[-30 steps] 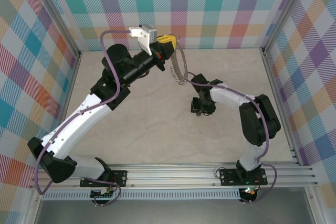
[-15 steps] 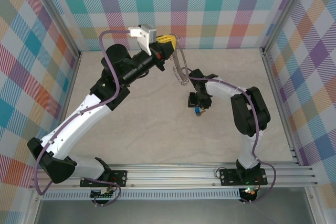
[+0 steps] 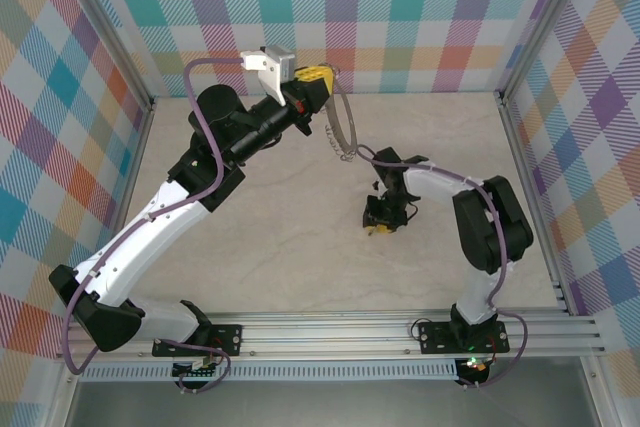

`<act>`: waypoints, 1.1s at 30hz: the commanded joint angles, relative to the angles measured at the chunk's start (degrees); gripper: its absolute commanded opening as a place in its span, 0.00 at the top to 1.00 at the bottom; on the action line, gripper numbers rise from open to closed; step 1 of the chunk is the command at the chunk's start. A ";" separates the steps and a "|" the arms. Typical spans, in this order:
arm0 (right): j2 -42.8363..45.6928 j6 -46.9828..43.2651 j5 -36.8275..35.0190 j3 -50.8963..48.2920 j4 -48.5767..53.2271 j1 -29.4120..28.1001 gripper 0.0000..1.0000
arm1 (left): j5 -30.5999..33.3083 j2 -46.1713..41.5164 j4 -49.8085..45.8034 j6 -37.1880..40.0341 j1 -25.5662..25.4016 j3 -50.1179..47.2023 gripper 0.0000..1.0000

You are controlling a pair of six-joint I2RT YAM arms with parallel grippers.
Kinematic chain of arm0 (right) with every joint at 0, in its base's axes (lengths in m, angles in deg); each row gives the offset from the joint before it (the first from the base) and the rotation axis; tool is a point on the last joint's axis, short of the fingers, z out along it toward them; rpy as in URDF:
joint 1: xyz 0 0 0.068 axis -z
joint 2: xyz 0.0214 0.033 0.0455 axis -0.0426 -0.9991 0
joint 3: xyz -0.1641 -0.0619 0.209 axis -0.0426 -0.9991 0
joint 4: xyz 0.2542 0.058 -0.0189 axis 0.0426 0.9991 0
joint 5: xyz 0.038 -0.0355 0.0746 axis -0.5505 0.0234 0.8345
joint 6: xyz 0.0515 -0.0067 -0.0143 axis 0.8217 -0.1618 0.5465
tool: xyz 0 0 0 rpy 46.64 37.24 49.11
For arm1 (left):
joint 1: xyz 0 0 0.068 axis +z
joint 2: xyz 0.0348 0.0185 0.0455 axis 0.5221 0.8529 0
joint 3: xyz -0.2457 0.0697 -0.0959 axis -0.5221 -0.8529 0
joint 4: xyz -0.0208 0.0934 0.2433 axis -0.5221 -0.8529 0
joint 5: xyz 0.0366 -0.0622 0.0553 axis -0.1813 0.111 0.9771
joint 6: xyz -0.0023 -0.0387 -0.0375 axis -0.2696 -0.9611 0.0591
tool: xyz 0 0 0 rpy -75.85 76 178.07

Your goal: Put the keys on the keyring

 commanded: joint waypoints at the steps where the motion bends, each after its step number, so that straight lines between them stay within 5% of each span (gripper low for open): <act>1: 5.17 1.53 14.24 -1.57 -3.40 -0.95 0.69 | -0.10 -2.27 3.68 -0.08 0.13 0.16 1.00; 7: 9.20 4.05 6.10 -0.55 -4.09 -0.97 0.68 | -0.19 -2.18 3.76 -0.47 0.21 0.16 1.00; 15: 6.57 -1.21 -7.39 -0.47 2.32 -1.54 0.55 | 0.01 -2.60 3.94 -0.74 0.15 -0.14 1.00; 33: -1.60 0.53 -17.97 2.49 4.53 -5.98 0.53 | 0.47 -2.33 4.47 -0.95 0.20 -0.54 1.00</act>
